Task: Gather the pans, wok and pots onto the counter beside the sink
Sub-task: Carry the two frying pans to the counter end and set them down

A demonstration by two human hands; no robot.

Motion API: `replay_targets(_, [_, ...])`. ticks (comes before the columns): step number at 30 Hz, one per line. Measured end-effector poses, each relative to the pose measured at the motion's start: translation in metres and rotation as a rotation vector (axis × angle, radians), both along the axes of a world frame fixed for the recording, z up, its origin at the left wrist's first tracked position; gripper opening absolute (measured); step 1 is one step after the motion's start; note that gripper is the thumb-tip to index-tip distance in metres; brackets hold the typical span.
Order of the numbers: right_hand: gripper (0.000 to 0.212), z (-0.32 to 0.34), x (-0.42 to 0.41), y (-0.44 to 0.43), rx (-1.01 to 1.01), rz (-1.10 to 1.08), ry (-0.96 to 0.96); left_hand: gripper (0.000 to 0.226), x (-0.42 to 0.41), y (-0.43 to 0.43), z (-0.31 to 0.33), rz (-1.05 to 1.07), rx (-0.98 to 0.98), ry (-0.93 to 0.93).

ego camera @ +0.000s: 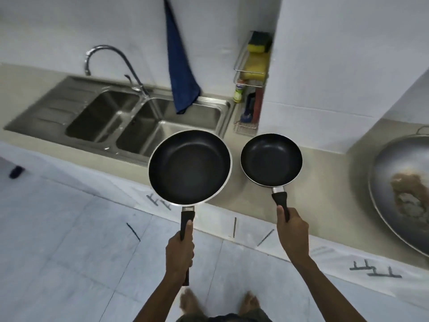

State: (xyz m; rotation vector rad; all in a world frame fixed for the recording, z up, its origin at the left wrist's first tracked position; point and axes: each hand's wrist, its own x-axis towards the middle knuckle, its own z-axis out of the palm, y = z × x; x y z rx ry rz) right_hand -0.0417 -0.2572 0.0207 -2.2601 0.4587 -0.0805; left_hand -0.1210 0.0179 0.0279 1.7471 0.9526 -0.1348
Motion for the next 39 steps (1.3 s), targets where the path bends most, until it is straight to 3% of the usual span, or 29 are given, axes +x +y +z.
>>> replay_targets(12, [0.029,0.035,0.034,0.274,0.104,0.405,-0.024,0.061,-0.066,0.235,0.023,0.365,0.06,-0.069])
replay_targets(22, [0.032,0.052,0.051,0.521,0.17,0.595,0.035,0.06,-0.102,0.442,0.033,0.572,0.077,-0.116])
replay_targets(33, [0.03,0.05,0.106,0.83,0.187,0.681,0.083,0.059,-0.055,0.711,0.001,0.693,0.043,-0.104])
replay_targets(39, [0.033,0.06,0.14,1.012,0.21,0.679,0.145,0.061,-0.019,0.876,0.015,0.701,0.049,-0.102])
